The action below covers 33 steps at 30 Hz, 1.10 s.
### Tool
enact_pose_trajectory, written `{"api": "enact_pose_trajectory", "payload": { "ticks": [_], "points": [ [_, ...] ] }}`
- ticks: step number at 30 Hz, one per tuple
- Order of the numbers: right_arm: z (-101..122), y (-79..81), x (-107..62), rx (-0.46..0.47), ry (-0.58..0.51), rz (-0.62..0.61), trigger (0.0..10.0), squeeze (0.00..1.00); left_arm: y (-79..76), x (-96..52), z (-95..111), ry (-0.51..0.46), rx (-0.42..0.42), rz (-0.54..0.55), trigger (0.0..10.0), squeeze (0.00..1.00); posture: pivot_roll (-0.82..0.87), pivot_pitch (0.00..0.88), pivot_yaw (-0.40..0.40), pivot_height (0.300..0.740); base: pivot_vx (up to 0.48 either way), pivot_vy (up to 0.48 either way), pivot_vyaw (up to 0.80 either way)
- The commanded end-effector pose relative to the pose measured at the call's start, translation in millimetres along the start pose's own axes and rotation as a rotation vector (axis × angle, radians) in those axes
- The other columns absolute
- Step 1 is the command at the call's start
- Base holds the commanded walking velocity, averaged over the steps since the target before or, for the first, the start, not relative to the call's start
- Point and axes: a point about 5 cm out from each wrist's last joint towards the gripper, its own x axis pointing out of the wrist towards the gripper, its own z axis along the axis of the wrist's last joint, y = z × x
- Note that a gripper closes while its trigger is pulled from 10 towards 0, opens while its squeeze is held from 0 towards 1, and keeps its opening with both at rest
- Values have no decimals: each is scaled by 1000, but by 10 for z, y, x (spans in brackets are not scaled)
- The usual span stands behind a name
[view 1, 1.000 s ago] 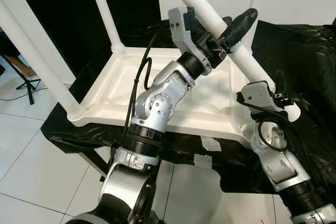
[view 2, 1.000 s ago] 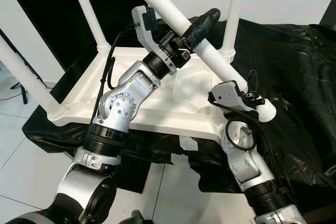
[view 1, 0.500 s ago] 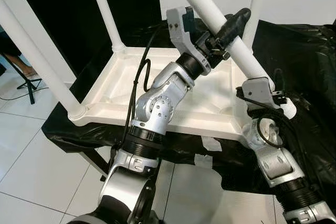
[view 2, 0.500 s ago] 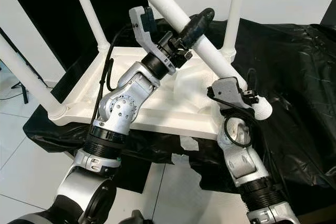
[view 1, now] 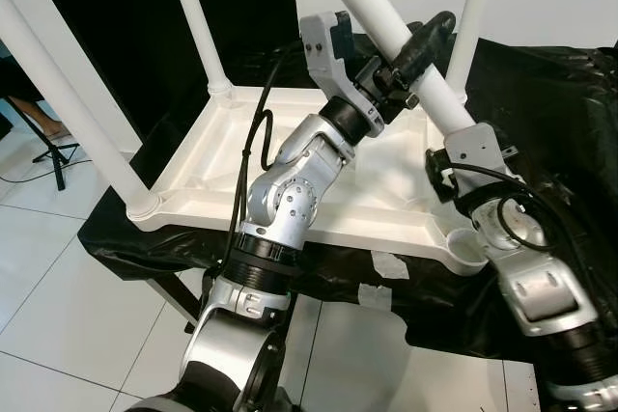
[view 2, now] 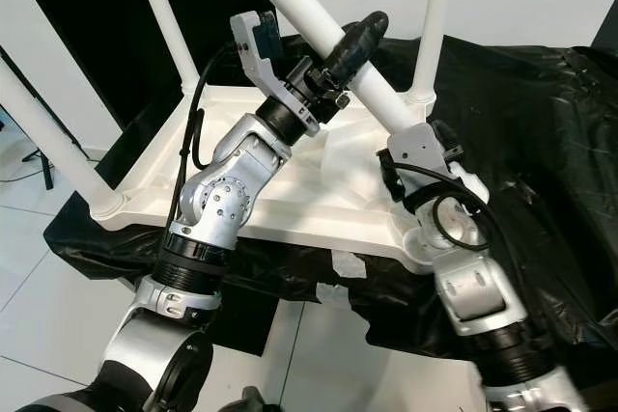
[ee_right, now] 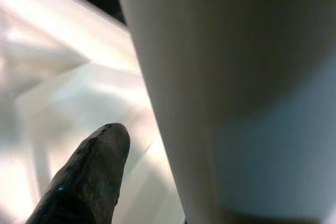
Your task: Building children table
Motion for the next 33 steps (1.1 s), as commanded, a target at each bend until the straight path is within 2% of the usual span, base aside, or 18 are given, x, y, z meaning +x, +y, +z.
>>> {"api": "enact_pose_trajectory", "payload": {
  "ticks": [1, 4, 5, 12, 14, 15, 18, 19, 20, 22, 26, 27, 29, 30, 33],
  "points": [
    [26, -4, -6, 7, 3, 85, 10000, 0, -316, 132, -164, -39, -128, -153, 0, 0, 0, 0, 75, 740, 0, 0, 0],
    [11, -46, -19, -4, 16, 98, 10000, 0, -319, 130, -172, -36, -125, -155, 0, 0, 0, 0, 74, 740, 0, 0, 0],
    [4, -66, -27, -11, 24, 107, 0, 0, -320, 128, -178, -34, -124, -156, 0, 0, 0, 0, 74, 740, 0, 0, 0],
    [-15, 7, -78, -23, 37, 169, 0, 0, -320, 126, -182, -32, -121, -153, 0, 0, 4, 0, 74, 740, 0, 0, 0],
    [-28, 90, -98, -14, 52, 199, 0, 0, -306, 121, -181, -29, -125, -141, 0, 0, 11, 0, 78, 740, 0, 0, 0],
    [-24, 100, -94, -8, 55, 194, 0, 0, -295, 117, -175, -29, -132, -134, 3961, 125, 12, 0, 80, 740, 0, 0, 0],
    [-21, 100, -89, -5, 56, 187, 0, 0, -288, 114, -171, -29, -138, -129, 3961, 125, 12, 0, 80, 740, 0, 0, 0],
    [-13, 86, -80, -5, 56, 170, 0, 0, -284, 111, -166, -31, -144, -127, 10000, 1000, 12, 0, 83, 740, 0, 0, 0],
    [-13, 86, -80, -5, 56, 170, 0, 0, -284, 111, -166, -31, -144, -127, 10000, 1000, 12, 0, 83, 740, 0, 0, 0],
    [20, 17, -45, -14, 53, 73, 0, 0, -280, 121, -155, -28, -136, -115, 10000, 1000, 7, 0, 88, 740, 0, 0, 0],
    [37, -4, -33, -9, 51, 26, 0, 0, -277, 130, -154, -25, -132, -107, 10000, 988, 7, 0, 88, 740, 0, 0, 0],
    [51, -5, -24, -9, 50, -28, 0, 0, -275, 138, -153, -24, -130, -103, 10000, 0, 4, 0, 91, 740, 0, 0, 0],
    [51, -5, -24, -9, 50, -28, 0, 0, -275, 138, -153, -24, -130, -103, 10000, 0, 4, 0, 91, 740, 0, 0, 0],
    [61, 13, -23, -1, 49, -94, 0, 0, -281, 149, -150, -23, -131, -105, 10000, 0, 0, 0, 96, 740, 0, 0, 0],
    [54, 31, -30, 14, 57, -154, 0, 0, -288, 156, -149, -23, -131, -108, 10000, 0, 0, 0, 96, 740, 0, 0, 0]
  ]
}}
